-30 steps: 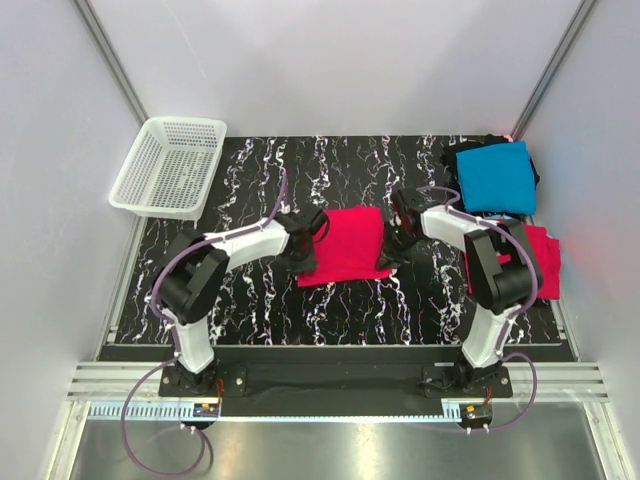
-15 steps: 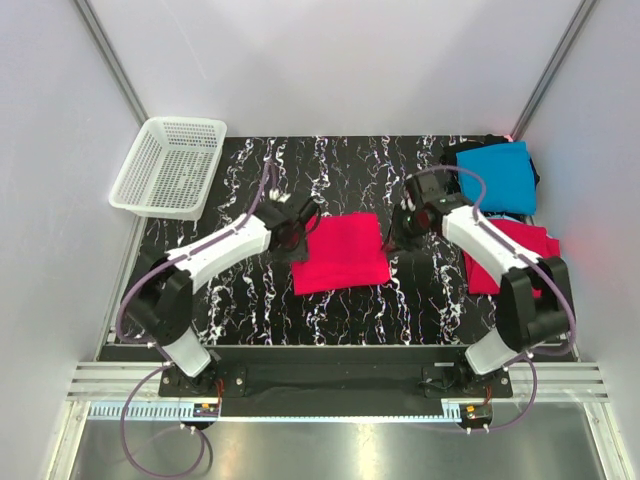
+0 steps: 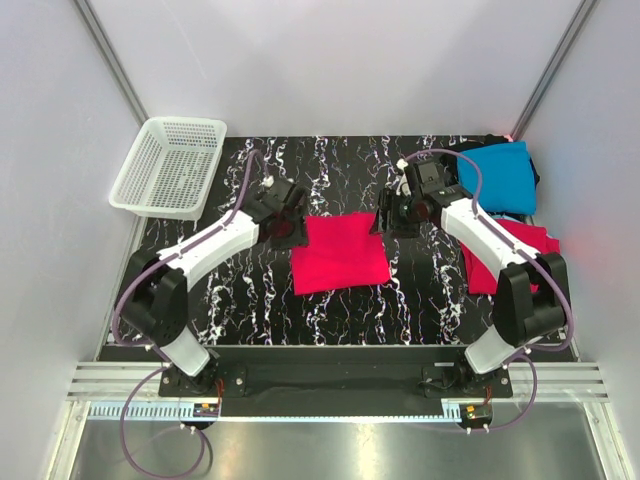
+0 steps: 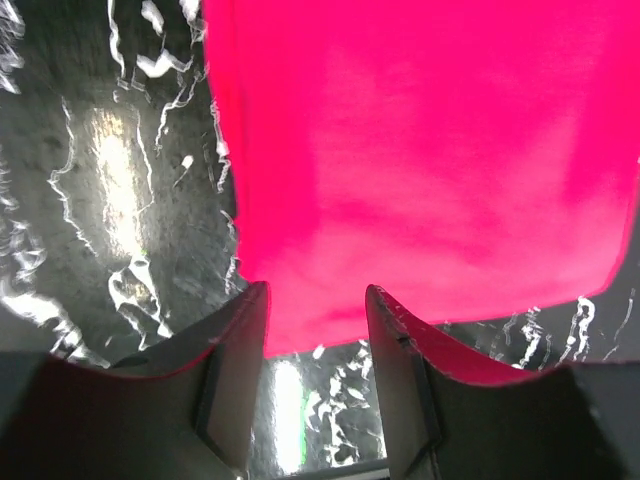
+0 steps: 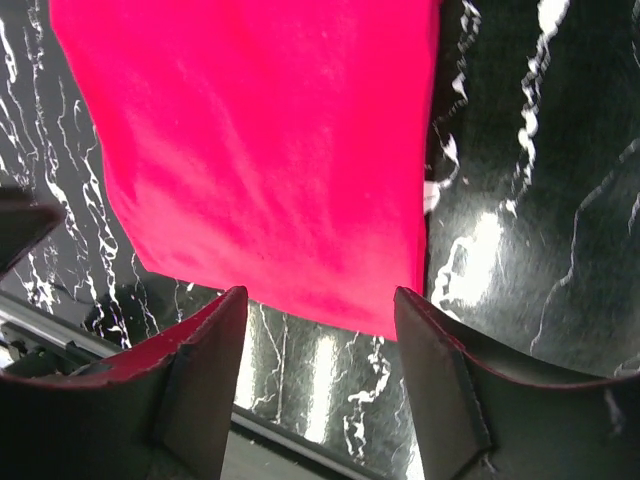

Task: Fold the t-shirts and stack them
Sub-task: Neatly place the folded tshirt to the corner

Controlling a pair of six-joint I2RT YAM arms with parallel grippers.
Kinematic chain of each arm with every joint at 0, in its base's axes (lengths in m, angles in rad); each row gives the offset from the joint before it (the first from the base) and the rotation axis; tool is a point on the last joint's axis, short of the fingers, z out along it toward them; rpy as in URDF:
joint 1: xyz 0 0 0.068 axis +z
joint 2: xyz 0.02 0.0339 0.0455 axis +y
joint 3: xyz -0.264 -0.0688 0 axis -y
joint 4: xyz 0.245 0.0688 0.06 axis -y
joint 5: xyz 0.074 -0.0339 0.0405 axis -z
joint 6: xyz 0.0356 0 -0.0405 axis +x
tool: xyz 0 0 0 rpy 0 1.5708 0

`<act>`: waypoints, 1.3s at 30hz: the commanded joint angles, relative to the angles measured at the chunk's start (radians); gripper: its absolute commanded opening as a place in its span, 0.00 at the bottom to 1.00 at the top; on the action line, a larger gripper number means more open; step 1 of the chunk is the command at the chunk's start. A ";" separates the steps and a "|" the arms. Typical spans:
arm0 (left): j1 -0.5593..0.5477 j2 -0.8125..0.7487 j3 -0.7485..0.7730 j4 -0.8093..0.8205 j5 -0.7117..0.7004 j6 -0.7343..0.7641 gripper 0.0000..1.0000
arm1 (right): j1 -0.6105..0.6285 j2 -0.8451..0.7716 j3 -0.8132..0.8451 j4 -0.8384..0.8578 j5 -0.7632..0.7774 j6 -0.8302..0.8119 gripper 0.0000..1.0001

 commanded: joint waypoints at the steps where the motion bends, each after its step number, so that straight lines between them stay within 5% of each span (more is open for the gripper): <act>1: 0.104 -0.058 -0.166 0.248 0.202 -0.018 0.49 | -0.013 0.012 -0.009 0.114 -0.052 -0.058 0.68; 8: 0.190 -0.065 -0.303 0.436 0.340 -0.031 0.50 | -0.123 0.068 -0.127 0.299 -0.229 -0.032 0.67; 30: 0.204 0.000 -0.266 0.423 0.293 -0.028 0.50 | -0.176 0.387 -0.190 0.590 -0.447 0.093 0.64; 39: 0.206 -0.031 -0.263 0.405 0.284 -0.026 0.50 | -0.176 0.468 -0.187 0.676 -0.619 0.136 0.53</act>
